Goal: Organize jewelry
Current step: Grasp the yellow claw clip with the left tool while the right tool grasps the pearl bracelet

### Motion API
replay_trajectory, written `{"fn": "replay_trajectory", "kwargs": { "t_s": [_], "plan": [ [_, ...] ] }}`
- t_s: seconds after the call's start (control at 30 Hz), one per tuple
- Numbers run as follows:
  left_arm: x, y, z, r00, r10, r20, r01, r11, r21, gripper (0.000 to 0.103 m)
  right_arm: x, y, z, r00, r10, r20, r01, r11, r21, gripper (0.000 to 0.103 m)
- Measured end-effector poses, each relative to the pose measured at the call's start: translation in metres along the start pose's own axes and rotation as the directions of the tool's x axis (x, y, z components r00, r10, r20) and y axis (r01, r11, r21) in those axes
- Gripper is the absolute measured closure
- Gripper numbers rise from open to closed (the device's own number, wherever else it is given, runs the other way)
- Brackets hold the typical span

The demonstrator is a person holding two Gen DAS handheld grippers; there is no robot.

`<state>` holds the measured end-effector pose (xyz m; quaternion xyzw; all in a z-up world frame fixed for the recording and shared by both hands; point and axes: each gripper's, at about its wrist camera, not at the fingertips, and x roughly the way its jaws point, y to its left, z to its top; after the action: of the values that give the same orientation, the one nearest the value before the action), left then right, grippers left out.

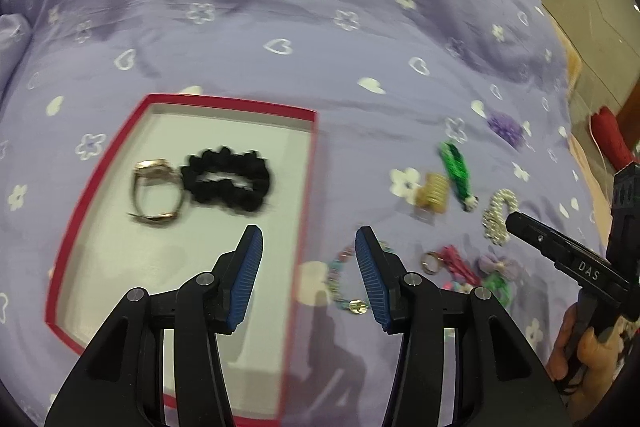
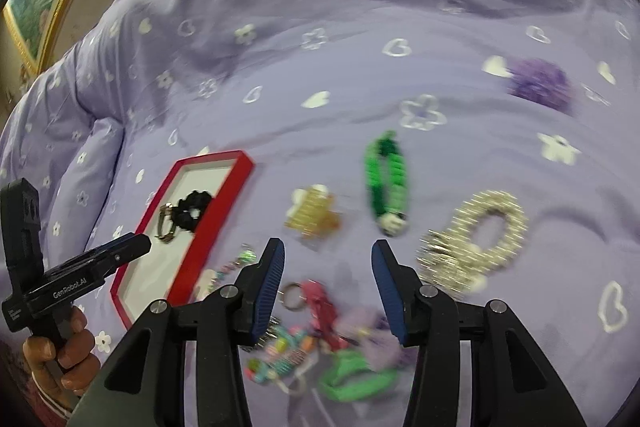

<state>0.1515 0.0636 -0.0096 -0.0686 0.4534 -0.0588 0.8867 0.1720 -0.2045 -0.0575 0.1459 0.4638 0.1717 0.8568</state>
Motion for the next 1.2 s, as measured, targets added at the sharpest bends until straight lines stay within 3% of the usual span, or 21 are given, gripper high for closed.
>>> {"fn": "replay_trajectory", "kwargs": {
  "t_s": [0.13,0.43,0.7,1.0,1.1,1.13,1.2],
  "plan": [
    [0.006,-0.023,0.0,1.0,-0.017,-0.013,0.018,0.999,0.035,0.052,-0.011,-0.023,-0.005,0.999,-0.044,0.014,0.043,0.998,0.034,0.055],
    [0.028,-0.058,0.007,0.998,-0.046,-0.045,0.05,0.995,0.091,0.048,-0.018,-0.062,-0.007,0.991,-0.131,0.022,0.128,0.988,0.082,0.043],
    [0.06,-0.08,0.018,0.991,-0.098,-0.09,0.108,0.988,0.111,0.048,-0.004,-0.078,-0.003,0.983,-0.182,0.008,0.181,0.98,0.086,0.043],
    [0.107,-0.108,0.03,0.989,-0.06,-0.137,0.082,0.983,0.164,0.048,0.018,-0.087,-0.002,0.977,-0.212,-0.011,0.213,0.974,0.081,0.046],
    [0.121,-0.111,0.031,0.987,-0.053,-0.154,0.079,0.983,0.168,0.058,0.022,-0.083,0.0,0.974,-0.228,-0.001,0.227,0.972,0.057,0.053],
    [0.124,-0.111,0.03,0.985,-0.054,-0.161,0.082,0.982,0.17,0.07,0.022,-0.083,0.001,0.973,-0.229,0.001,0.229,0.972,0.054,0.061],
    [0.126,-0.112,0.029,0.984,-0.066,-0.164,0.094,0.981,0.169,0.076,0.024,-0.084,0.001,0.97,-0.244,0.004,0.243,0.969,0.05,0.084]
  ]
}}
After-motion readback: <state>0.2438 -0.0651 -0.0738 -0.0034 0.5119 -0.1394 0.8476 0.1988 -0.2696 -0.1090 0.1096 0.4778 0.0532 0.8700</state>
